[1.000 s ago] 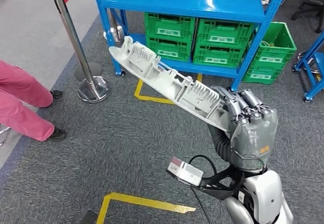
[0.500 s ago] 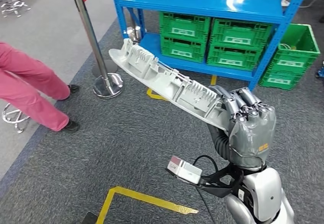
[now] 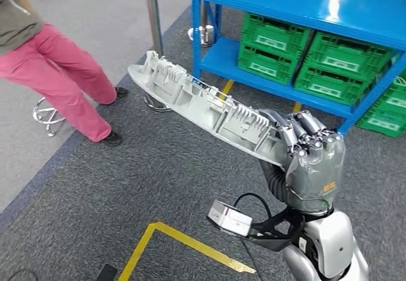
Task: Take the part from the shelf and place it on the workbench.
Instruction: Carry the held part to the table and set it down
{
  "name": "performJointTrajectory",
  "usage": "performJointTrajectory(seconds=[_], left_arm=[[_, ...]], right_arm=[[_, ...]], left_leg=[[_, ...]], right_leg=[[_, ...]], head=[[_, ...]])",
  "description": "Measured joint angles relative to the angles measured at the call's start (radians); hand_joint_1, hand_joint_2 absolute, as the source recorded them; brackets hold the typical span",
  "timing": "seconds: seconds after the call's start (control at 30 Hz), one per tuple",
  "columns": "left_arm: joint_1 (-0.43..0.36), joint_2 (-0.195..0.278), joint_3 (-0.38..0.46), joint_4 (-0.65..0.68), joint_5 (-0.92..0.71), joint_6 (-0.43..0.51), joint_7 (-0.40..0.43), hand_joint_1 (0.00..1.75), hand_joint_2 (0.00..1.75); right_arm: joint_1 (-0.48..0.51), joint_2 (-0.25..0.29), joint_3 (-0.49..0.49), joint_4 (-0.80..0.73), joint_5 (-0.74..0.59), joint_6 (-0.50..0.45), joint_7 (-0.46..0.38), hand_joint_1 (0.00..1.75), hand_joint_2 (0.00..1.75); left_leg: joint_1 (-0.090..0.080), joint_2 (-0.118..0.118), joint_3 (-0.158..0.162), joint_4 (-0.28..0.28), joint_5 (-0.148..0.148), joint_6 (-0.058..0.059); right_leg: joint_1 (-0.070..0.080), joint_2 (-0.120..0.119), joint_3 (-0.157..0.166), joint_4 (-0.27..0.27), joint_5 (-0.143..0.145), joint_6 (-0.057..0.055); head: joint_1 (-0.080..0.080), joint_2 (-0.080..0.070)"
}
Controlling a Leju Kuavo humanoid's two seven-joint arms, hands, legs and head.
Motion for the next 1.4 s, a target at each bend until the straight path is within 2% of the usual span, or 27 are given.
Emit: performJointTrajectory(seconds=[0.07, 0.1, 0.13, 0.17, 0.23, 0.3, 0.37, 0.4, 0.47, 0.53, 0.57, 0.6, 0.63, 0.67, 0.73, 0.8, 0.87, 0.9, 0.97, 1.0, 1.07, 1.1, 1.13, 1.2, 1.27, 1.33, 1.4], left_arm=[[-0.002, 0.0, 0.0, 0.006, 0.0, 0.001, 0.0, 0.0, 1.75], [-0.001, 0.001, 0.0, 0.009, 0.001, 0.001, 0.0, 0.0, 1.75], [-0.001, 0.002, 0.0, 0.012, 0.002, 0.002, 0.0, 0.0, 1.75], [-0.001, 0.003, 0.001, 0.014, 0.003, 0.002, 0.0, 0.0, 1.75], [-0.003, 0.005, 0.001, 0.019, 0.006, 0.003, 0.0, 0.0, 1.75], [-0.004, 0.006, 0.001, 0.023, 0.008, 0.004, 0.0, 0.0, 1.75], [-0.002, 0.009, 0.002, 0.026, 0.008, 0.004, 0.0, 0.0, 1.75], [0.0, 0.011, 0.002, 0.028, 0.008, 0.005, 0.0, 0.0, 1.75], [-0.001, 0.015, 0.003, 0.031, 0.009, 0.005, 0.0, 0.0, 1.75], [-0.004, 0.017, 0.003, 0.036, 0.009, 0.005, 0.0, 0.0, 1.75], [-0.004, 0.018, 0.003, 0.038, 0.009, 0.005, 0.0, 0.0, 1.75], [-0.004, 0.019, 0.003, 0.041, 0.009, 0.005, 0.0, 0.0, 1.75], [-0.003, 0.02, 0.003, 0.043, 0.01, 0.005, 0.0, 0.0, 1.75], [-0.002, 0.02, 0.003, 0.044, 0.01, 0.006, 0.0, 0.0, 1.75], [-0.002, 0.021, 0.004, 0.046, 0.012, 0.007, 0.0, 0.0, 1.75], [-0.005, 0.019, 0.004, 0.048, 0.013, 0.009, 0.001, 0.0, 1.75], [-0.005, 0.017, 0.004, 0.049, 0.014, 0.011, 0.002, 0.0, 1.75], [-0.003, 0.016, 0.005, 0.05, 0.014, 0.011, 0.003, 0.0, 1.75], [-0.001, 0.014, 0.005, 0.05, 0.013, 0.011, 0.005, 0.0, 1.75], [-0.002, 0.012, 0.005, 0.05, 0.012, 0.011, 0.006, 0.0, 1.75], [-0.003, 0.008, 0.005, 0.05, 0.009, 0.011, 0.007, 0.0, 1.75], [-0.003, 0.007, 0.005, 0.05, 0.008, 0.011, 0.008, 0.0, 1.75], [-0.002, 0.006, 0.005, 0.051, 0.008, 0.011, 0.009, 0.0, 1.75], [-0.001, 0.005, 0.005, 0.051, 0.008, 0.011, 0.011, 0.0, 1.75], [-0.003, 0.003, 0.005, 0.051, 0.008, 0.011, 0.011, 0.0, 1.75], [-0.003, 0.002, 0.005, 0.052, 0.008, 0.009, 0.011, 0.0, 1.75], [0.001, 0.005, 0.005, 0.052, 0.008, 0.008, 0.011, 0.0, 1.75]], right_arm=[[0.002, 0.0, -0.004, 0.0, 0.0, -0.001, -0.004, 1.75, 1.75], [0.004, 0.0, -0.005, 0.0, 0.0, 0.0, -0.006, 1.75, 1.75], [0.004, 0.0, -0.005, 0.0, 0.0, 0.0, -0.008, 1.75, 1.75], [0.005, 0.0, -0.006, 0.0, 0.0, 0.0, -0.009, 1.75, 1.75], [0.004, 0.0, -0.007, -0.001, 0.0, 0.0, -0.011, 1.75, 1.75], [0.004, 0.0, -0.008, -0.002, 0.0, 0.0, -0.011, 1.75, 1.75], [0.004, 0.0, -0.01, -0.002, 0.0, 0.0, -0.012, 1.75, 1.75], [0.003, 0.0, -0.011, -0.002, 0.0, 0.0, -0.012, 1.75, 1.75], [0.003, 0.0, -0.013, -0.003, 0.0, -0.001, -0.011, 1.75, 1.75], [0.004, 0.0, -0.014, -0.003, 0.0, -0.001, -0.011, 1.75, 1.75], [0.006, 0.0, -0.015, -0.003, 0.0, -0.001, -0.011, 1.75, 1.75], [0.009, 0.0, -0.016, -0.003, 0.0, -0.001, -0.012, 1.75, 1.75], [0.012, 0.0, -0.018, -0.004, 0.0, -0.001, -0.013, 1.75, 1.75], [0.016, 0.0, -0.021, -0.005, 0.0, -0.002, -0.013, 1.75, 1.75], [0.019, 0.0, -0.027, -0.008, 0.0, -0.002, -0.014, 1.75, 1.75], [0.022, 0.0, -0.031, -0.013, 0.0, -0.003, -0.014, 1.75, 1.75], [0.024, -0.001, -0.035, -0.017, 0.0, -0.004, -0.016, 1.75, 1.75], [0.024, -0.001, -0.037, -0.018, 0.0, -0.004, -0.019, 1.75, 1.75], [0.029, -0.001, -0.044, -0.022, 0.0, -0.004, -0.03, 1.75, 1.75], [0.032, -0.001, -0.048, -0.024, 0.0, -0.005, -0.035, 1.75, 1.75], [0.038, -0.002, -0.054, -0.027, 0.0, -0.006, -0.041, 1.75, 1.75], [0.041, -0.002, -0.056, -0.027, 0.0, -0.006, -0.042, 1.75, 1.75], [0.044, -0.002, -0.056, -0.027, 0.0, -0.006, -0.042, 1.75, 1.75], [0.047, -0.002, -0.058, -0.028, 0.0, -0.006, -0.043, 1.75, 1.75], [0.048, -0.002, -0.06, -0.029, 0.0, -0.006, -0.044, 1.75, 1.75], [0.049, -0.002, -0.064, -0.031, 0.0, -0.006, -0.052, 1.75, 1.75], [0.052, -0.002, -0.069, -0.032, 0.0, -0.007, -0.065, 1.75, 1.75]], left_leg=[[-0.004, -0.023, 0.0, 0.0, 0.0, 0.003], [-0.005, -0.036, 0.0, 0.001, 0.0, 0.004], [-0.007, -0.049, 0.002, 0.001, 0.0, 0.004], [-0.008, -0.061, 0.003, 0.001, 0.0, 0.004], [-0.009, -0.085, 0.003, 0.005, 0.0, 0.001], [-0.006, -0.103, -0.007, 0.009, 0.003, -0.008], [-0.001, -0.12, -0.016, 0.011, 0.006, -0.018], [-0.002, -0.116, -0.018, 0.014, 0.003, -0.023], [-0.004, -0.072, -0.044, 0.071, -0.032, -0.035], [0.002, -0.023, -0.107, 0.2, -0.095, -0.048], [0.007, -0.015, -0.136, 0.258, -0.114, -0.053], [0.011, -0.012, -0.151, 0.288, -0.117, -0.056], [0.014, -0.009, -0.146, 0.279, -0.101, -0.058], [0.016, -0.001, -0.121, 0.231, -0.069, -0.058], [0.012, 0.036, -0.05, 0.098, -0.01, -0.057], [0.005, 0.064, -0.015, 0.026, 0.003, -0.046], [0.002, 0.053, -0.016, 0.018, -0.004, -0.03], [0.002, 0.043, -0.016, 0.016, -0.003, -0.023], [0.004, 0.023, -0.014, 0.012, -0.001, -0.008], [0.004, 0.012, -0.013, 0.011, -0.001, -0.003], [0.0, -0.011, -0.013, 0.012, -0.002, 0.005], [-0.003, -0.023, -0.012, 0.012, -0.003, 0.007], [-0.006, -0.036, -0.011, 0.012, -0.003, 0.009], [-0.01, -0.062, -0.005, 0.013, -0.005, 0.01], [-0.012, -0.084, -0.004, 0.015, -0.006, 0.007], [-0.009, -0.102, -0.011, 0.017, -0.004, -0.001], [-0.007, -0.114, -0.016, 0.018, -0.003, -0.012]], right_leg=[[0.001, 0.012, -0.061, 0.116, -0.035, 0.0], [0.002, 0.014, -0.073, 0.13, -0.026, -0.001], [0.003, 0.016, -0.066, 0.104, 0.002, -0.004], [0.003, 0.025, -0.042, 0.045, 0.043, -0.008], [0.002, 0.063, 0.018, -0.084, 0.1, -0.016], [0.002, 0.086, 0.045, -0.139, 0.109, -0.021], [0.003, 0.071, 0.049, -0.146, 0.11, -0.023], [0.001, 0.062, 0.052, -0.15, 0.111, -0.026], [-0.004, 0.036, 0.06, -0.158, 0.113, -0.034], [-0.004, 0.009, 0.064, -0.16, 0.111, -0.039], [-0.004, -0.003, 0.065, -0.16, 0.11, -0.039], [-0.005, -0.016, 0.065, -0.16, 0.108, -0.039], [-0.006, -0.027, 0.067, -0.159, 0.106, -0.037], [-0.006, -0.037, 0.07, -0.159, 0.104, -0.034], [-0.004, -0.056, 0.078, -0.158, 0.097, -0.025], [0.002, -0.072, 0.081, -0.157, 0.091, -0.014], [0.005, -0.091, 0.085, -0.16, 0.087, -0.004], [0.003, -0.087, 0.086, -0.158, 0.081, 0.002], [-0.002, -0.045, 0.065, -0.11, 0.046, 0.008], [-0.003, -0.017, 0.035, -0.053, 0.016, 0.008], [0.0, 0.009, -0.04, 0.088, -0.038, 0.003], [0.003, 0.012, -0.068, 0.132, -0.045, 0.0], [0.005, 0.014, -0.078, 0.135, -0.029, -0.004], [0.009, 0.026, -0.043, 0.035, 0.049, -0.016], [0.01, 0.063, 0.013, -0.089, 0.106, -0.027], [0.011, 0.082, 0.037, -0.135, 0.112, -0.031], [0.01, 0.066, 0.044, -0.145, 0.114, -0.035]], head=[[0.001, 0.0], [0.001, 0.0], [0.001, 0.0], [0.001, 0.0], [0.0, 0.0], [0.0, 0.0], [0.0, 0.0], [0.0, 0.0], [-0.008, 0.0], [-0.017, 0.0], [-0.017, 0.0], [-0.018, 0.0], [-0.018, 0.0], [-0.018, 0.0], [-0.018, 0.0], [-0.018, 0.0], [-0.018, 0.0], [-0.018, 0.0], [-0.016, 0.0], [-0.014, 0.0], [-0.012, 0.0], [-0.012, 0.0], [-0.012, 0.0], [-0.012, 0.0], [-0.013, 0.0], [-0.015, 0.0], [-0.014, 0.0]])
